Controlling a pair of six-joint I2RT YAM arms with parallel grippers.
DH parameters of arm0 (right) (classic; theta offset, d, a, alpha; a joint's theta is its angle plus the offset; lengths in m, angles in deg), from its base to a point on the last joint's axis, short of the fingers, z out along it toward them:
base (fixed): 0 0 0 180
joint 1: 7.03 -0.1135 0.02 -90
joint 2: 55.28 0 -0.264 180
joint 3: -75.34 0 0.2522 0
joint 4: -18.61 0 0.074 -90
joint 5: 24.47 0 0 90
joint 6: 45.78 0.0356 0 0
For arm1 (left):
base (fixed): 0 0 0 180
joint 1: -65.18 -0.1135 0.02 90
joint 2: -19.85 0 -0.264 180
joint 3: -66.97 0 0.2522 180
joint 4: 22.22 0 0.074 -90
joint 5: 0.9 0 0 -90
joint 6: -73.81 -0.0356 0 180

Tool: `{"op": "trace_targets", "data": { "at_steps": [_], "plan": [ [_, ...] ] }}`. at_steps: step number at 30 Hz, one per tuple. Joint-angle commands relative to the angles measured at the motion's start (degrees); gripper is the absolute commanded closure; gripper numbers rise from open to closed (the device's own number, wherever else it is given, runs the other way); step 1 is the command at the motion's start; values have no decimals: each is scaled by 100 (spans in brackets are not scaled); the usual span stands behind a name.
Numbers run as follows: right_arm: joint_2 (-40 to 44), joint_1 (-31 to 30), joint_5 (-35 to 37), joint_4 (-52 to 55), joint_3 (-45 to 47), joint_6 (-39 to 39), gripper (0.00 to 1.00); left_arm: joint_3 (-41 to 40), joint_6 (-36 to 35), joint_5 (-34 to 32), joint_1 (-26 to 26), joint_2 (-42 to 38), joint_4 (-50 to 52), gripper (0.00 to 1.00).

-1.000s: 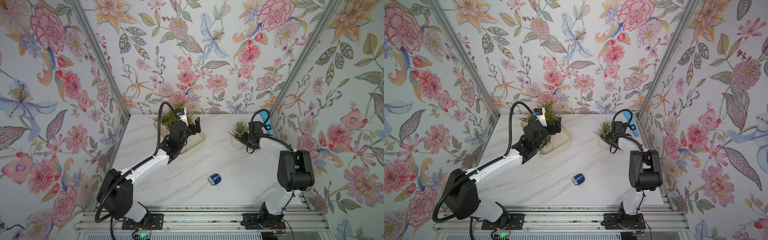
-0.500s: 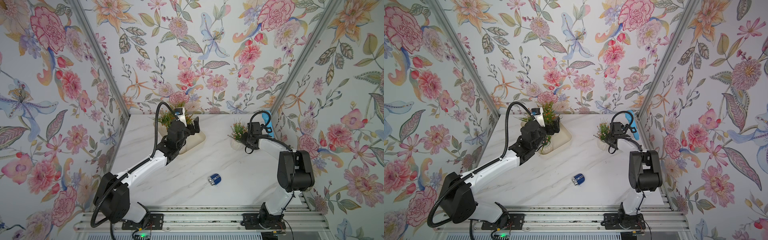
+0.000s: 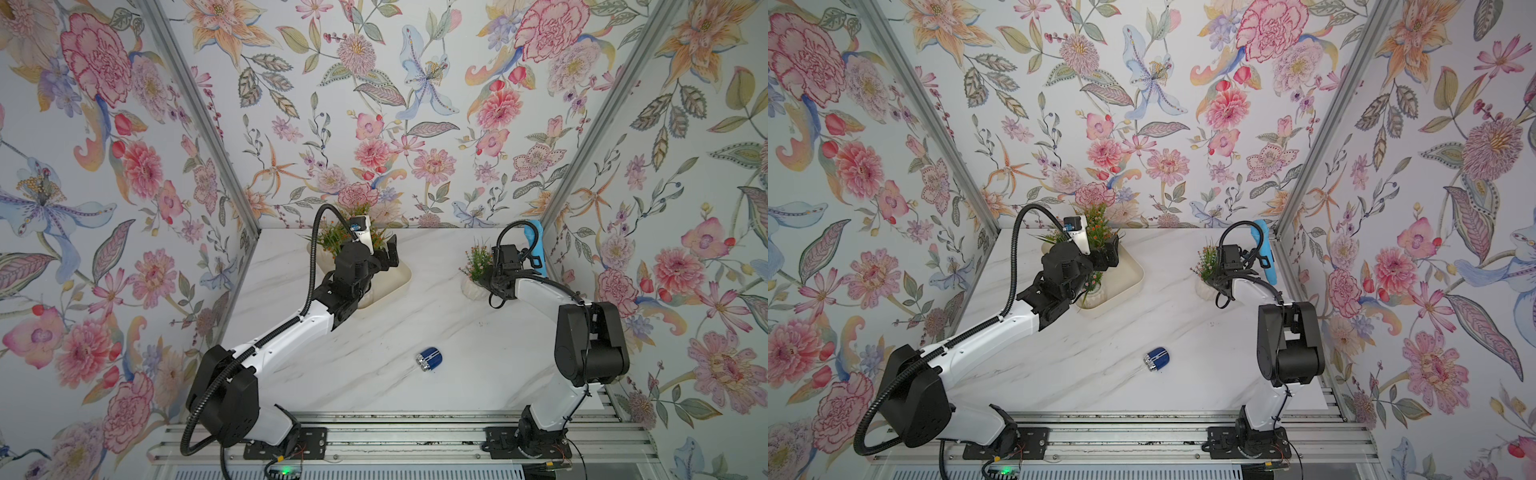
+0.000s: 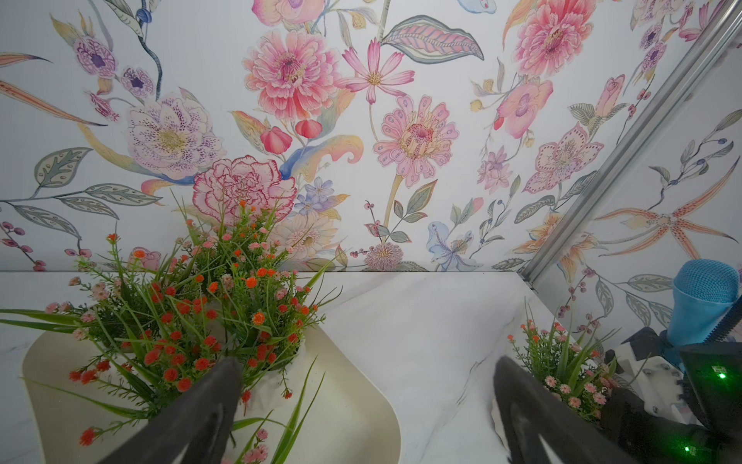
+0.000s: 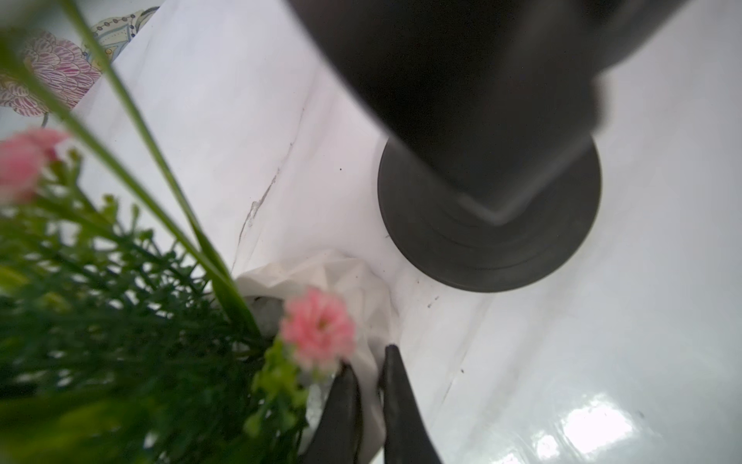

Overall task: Put the potted gypsophila into the storage box
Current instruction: Pick up the baby's breath potted plant from the center of the board.

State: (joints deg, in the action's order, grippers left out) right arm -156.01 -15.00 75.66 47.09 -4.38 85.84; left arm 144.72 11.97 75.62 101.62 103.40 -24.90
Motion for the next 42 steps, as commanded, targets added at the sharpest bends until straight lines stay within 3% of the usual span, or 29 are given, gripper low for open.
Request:
{"op": "trace_targets", "data": {
  "at_steps": [1,7,26,42],
  "plan": [
    [165,-129,54,426,163,-51,100,-43,-160,-76,59,-182,91,0],
    [382,-317,170,434,8,-477,100,-70,-252,-114,47,-203,97,0],
    [1560,-1188,836,497,381,-513,100,-374,-467,173,-102,-614,121,0],
    [404,-2357,701,497,-1587,-1082,100,-1072,-654,-72,-379,-1493,313,0]
  ]
}}
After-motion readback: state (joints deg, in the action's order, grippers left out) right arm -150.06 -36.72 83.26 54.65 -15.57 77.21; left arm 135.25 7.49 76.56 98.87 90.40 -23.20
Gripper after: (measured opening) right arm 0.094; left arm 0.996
